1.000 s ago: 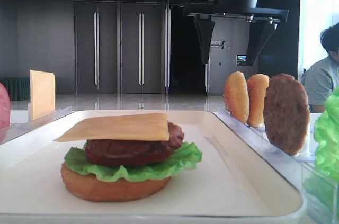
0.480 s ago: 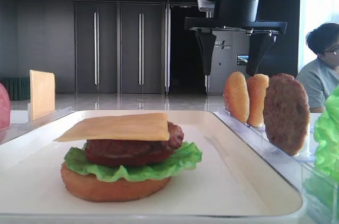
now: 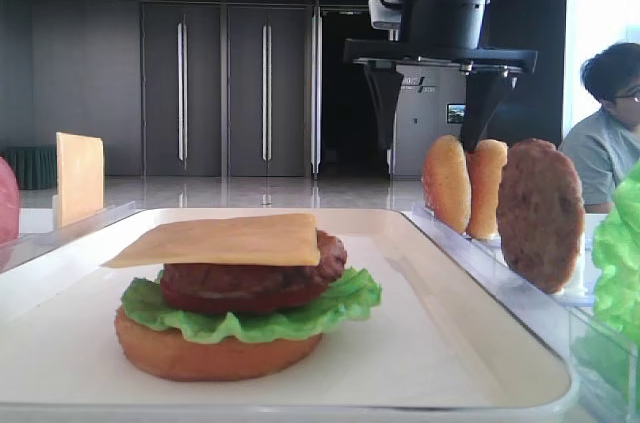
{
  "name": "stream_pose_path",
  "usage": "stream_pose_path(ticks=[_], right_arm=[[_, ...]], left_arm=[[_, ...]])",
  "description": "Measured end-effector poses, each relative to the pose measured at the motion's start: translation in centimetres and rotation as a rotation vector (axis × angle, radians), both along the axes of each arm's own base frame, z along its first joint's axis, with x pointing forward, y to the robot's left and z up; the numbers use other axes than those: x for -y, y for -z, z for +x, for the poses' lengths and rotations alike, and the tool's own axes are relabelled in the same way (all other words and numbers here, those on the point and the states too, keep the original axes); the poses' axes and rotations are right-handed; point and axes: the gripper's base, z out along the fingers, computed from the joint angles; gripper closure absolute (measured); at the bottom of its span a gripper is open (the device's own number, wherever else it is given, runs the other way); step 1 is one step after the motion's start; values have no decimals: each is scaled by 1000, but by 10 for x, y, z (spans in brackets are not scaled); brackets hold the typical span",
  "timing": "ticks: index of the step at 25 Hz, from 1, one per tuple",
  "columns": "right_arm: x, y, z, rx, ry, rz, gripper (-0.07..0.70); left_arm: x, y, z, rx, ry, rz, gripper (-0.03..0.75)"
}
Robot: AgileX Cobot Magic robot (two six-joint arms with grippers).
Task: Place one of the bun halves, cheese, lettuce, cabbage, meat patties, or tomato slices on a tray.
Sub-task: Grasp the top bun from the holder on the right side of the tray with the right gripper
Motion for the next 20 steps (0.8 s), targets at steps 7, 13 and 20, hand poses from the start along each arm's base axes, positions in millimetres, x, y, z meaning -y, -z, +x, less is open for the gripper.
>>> stream_pose_path(ticks=[7,13,20], right_arm=[[-1,5,2,4,-2,-5,99],[3,5,4,20,-11,-43,211],[7,5,6,42,-28,-94,374]], left_arm=[[0,0,0,0,0,0,722],[0,0,0,0,0,0,722],[0,0,0,0,0,0,722]])
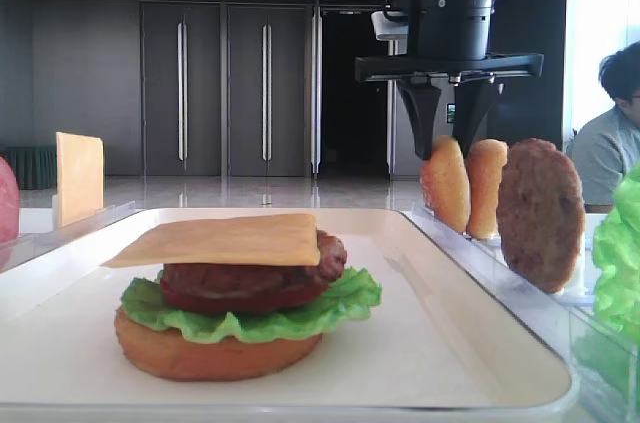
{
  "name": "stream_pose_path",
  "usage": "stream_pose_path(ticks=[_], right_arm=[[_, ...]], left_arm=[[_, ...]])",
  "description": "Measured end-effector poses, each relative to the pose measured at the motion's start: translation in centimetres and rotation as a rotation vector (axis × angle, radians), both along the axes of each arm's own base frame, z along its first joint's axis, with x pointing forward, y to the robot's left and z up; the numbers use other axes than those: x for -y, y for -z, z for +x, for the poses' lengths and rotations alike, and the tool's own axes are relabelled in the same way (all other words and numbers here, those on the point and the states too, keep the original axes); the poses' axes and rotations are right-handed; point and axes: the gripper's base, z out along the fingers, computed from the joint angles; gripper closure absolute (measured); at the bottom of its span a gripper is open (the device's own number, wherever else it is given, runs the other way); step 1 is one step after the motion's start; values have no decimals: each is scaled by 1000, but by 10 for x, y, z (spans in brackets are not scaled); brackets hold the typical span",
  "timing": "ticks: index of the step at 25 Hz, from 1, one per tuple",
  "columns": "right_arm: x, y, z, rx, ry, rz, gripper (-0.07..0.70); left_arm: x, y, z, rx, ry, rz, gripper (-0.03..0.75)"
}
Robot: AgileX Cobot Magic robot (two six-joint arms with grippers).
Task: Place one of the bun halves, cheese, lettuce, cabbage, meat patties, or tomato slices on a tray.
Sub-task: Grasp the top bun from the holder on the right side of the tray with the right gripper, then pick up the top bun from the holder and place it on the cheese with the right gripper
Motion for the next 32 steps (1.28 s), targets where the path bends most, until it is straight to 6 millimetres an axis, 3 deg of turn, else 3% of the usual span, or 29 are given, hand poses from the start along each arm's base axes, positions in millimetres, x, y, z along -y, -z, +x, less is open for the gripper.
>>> stream_pose_path(ticks=[23,32], right_arm=[[-2,-1,-3,-28,-9,12,439],[-5,-42,-15,6,-25,60,459]], left_arm=[[0,0,0,0,0,0,722],[0,0,0,0,0,0,722]])
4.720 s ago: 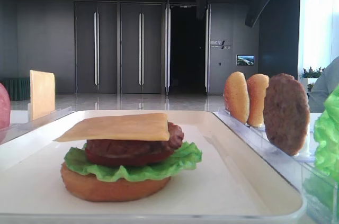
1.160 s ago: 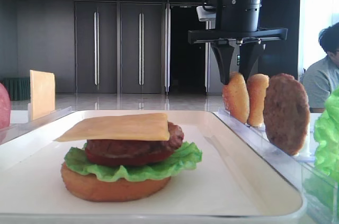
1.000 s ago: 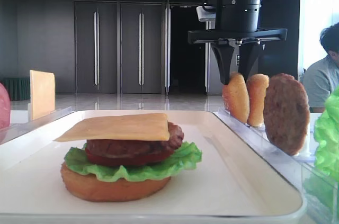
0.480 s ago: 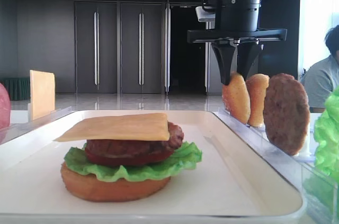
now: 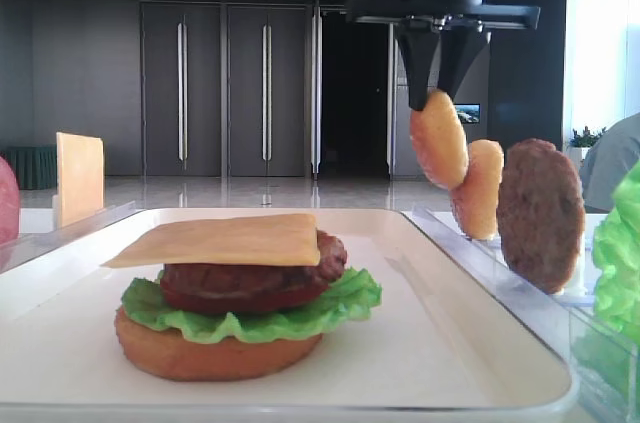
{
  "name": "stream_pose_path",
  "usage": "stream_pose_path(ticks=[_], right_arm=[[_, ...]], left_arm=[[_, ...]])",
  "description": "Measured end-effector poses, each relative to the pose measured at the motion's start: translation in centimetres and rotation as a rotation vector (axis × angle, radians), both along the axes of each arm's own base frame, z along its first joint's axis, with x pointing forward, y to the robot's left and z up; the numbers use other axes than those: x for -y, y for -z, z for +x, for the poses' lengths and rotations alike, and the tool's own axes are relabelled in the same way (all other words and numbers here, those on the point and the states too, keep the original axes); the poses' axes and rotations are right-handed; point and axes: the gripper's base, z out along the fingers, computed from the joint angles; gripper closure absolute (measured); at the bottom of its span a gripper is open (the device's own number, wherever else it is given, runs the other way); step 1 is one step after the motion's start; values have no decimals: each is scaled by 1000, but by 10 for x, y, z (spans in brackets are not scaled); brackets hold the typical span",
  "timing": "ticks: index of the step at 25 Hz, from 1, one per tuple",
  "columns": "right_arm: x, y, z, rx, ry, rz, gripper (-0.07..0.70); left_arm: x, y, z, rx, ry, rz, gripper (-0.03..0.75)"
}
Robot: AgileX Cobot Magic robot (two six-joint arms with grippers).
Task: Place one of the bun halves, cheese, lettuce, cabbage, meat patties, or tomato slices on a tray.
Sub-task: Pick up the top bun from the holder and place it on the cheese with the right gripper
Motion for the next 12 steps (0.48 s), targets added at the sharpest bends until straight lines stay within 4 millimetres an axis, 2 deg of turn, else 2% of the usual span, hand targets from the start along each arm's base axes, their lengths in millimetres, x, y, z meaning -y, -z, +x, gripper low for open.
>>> stream_pose_path(ticks=[12], right_arm=[[4,-61,-8,147,-13,58,463]], left_arm=[[0,0,0,0,0,0,722]])
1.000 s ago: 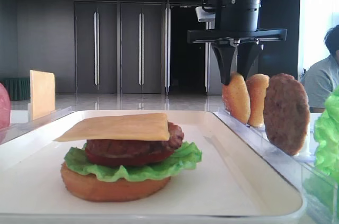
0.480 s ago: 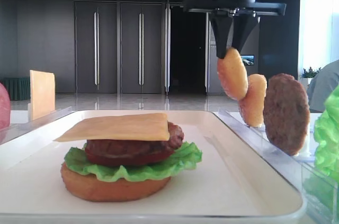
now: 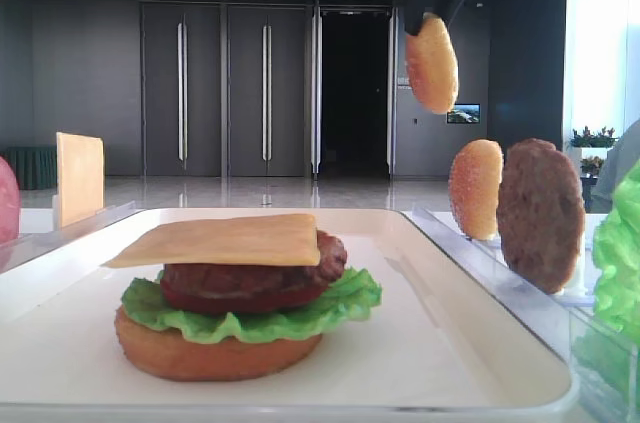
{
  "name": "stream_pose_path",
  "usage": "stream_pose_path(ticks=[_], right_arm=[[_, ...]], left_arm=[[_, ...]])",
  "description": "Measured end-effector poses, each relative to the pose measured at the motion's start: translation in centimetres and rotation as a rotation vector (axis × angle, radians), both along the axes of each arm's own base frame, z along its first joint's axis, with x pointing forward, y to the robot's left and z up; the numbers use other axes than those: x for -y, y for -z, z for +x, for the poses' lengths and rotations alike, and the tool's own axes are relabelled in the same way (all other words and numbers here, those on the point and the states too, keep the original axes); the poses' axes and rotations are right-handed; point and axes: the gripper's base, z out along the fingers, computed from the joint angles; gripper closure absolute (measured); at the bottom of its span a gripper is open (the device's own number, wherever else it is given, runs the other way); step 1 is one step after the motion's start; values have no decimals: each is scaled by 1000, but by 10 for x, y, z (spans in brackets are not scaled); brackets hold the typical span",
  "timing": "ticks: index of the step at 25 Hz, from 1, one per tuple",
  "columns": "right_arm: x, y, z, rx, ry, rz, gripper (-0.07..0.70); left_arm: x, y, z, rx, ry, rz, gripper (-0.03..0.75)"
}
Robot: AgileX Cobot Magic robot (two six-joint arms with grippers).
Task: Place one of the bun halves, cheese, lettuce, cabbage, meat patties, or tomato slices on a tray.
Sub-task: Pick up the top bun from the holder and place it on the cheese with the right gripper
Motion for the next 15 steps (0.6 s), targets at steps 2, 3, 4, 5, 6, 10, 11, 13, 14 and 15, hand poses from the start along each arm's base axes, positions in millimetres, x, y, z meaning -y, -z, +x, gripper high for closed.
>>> stream_pose_path(ticks=[2,3,4,5,6,10,11,13,14,15], right_arm=[[0,-2,-1,1,-2,10,465],[-1,-2,-2,-4,-3,20,465],[-2,-2,-2,-8,-6,26,465],[-3,-3,-3,-11,-8,37,465],[-4,-3,-4,-14,-10,43,465],[-2,-9,-16,-18,-20,40,470],[0,-12,-20,-20,-20,40,470],[6,-17,-33,-26,-21,37,470],[9,-22,-41,-25,-19,45,471],[13,-26,-48,-22,-18,40,471]], left_arm=[[0,0,0,0,0,0,722],[0,0,0,0,0,0,722],[0,0,0,0,0,0,722],[0,0,0,0,0,0,722],[0,0,0,0,0,0,722],[0,0,0,0,0,0,722],[0,0,0,0,0,0,722],[0,0,0,0,0,0,722],[0,0,0,0,0,0,722],[0,0,0,0,0,0,722]])
